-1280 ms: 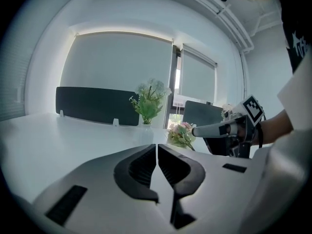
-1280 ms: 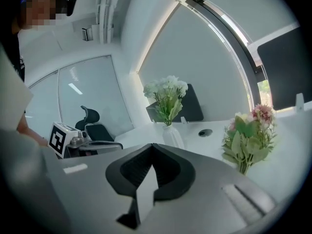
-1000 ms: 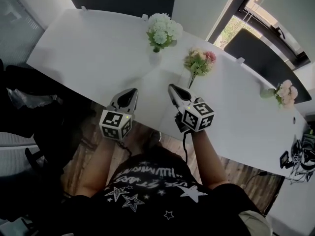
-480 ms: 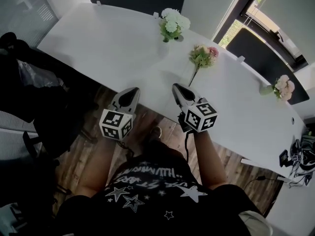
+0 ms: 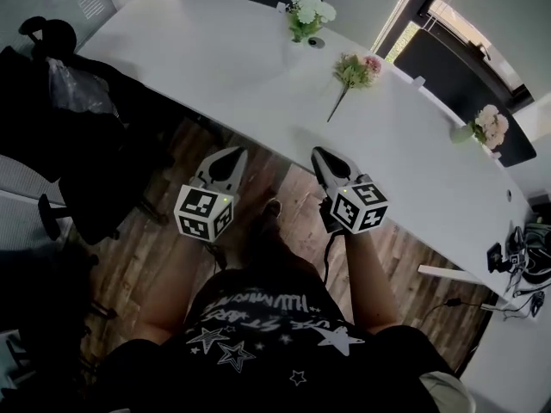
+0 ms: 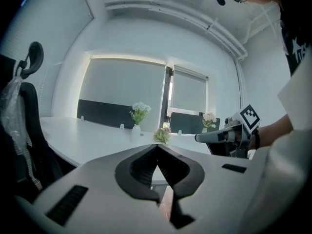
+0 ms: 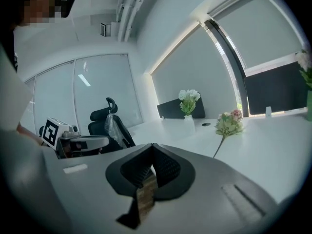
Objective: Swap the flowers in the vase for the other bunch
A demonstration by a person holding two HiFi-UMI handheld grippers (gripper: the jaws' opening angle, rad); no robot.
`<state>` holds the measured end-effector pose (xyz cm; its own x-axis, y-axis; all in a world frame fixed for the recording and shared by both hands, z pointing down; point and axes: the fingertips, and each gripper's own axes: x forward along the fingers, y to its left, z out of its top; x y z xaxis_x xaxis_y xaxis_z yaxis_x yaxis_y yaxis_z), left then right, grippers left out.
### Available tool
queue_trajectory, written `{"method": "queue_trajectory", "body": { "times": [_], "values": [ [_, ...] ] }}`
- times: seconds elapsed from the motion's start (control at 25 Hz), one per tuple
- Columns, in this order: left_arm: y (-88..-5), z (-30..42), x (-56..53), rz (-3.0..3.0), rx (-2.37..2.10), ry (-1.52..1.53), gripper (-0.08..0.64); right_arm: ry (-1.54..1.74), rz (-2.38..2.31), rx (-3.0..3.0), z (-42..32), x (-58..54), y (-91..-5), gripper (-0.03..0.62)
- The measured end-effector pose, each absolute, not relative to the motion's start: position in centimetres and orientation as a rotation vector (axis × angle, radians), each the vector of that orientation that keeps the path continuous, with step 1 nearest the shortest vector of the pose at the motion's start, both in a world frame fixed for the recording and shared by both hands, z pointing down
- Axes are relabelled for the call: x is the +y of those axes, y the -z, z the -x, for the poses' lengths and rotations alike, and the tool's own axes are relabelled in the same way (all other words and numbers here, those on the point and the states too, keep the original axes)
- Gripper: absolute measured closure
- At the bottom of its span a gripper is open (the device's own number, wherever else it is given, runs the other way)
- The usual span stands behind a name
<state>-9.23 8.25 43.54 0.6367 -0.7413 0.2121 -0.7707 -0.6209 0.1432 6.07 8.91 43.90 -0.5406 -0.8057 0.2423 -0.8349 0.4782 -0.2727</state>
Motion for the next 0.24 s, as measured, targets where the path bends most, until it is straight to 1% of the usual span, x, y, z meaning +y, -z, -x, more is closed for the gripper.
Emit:
{"method": "queue_trajectory", "body": {
  "times": [0.24],
  "values": [
    [-41.8,9.8,12.8,-2.633,-1.246,-0.208,0.552,-0.554,-1.526,-2.675,-6.5,13.4,-41.3,0.591]
  ]
}}
